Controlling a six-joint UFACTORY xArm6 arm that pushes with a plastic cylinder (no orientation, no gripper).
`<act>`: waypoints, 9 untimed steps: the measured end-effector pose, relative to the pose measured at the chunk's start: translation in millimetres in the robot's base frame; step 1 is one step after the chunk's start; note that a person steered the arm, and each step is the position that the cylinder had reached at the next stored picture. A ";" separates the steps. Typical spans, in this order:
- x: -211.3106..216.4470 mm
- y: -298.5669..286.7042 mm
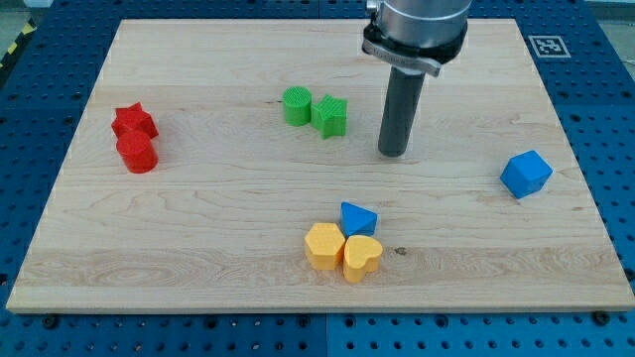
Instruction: Push the green circle into the red star
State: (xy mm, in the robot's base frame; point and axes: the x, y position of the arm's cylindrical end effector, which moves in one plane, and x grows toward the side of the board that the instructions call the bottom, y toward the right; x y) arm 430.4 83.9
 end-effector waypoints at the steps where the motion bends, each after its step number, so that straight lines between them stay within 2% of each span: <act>1: -26.5 -9.3; 3: -34.0 -59.6; 4: -51.2 -82.7; 6: -61.4 -105.1; 8: -89.5 -164.4; 9: -89.7 -182.1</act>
State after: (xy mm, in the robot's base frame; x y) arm 340.8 -98.2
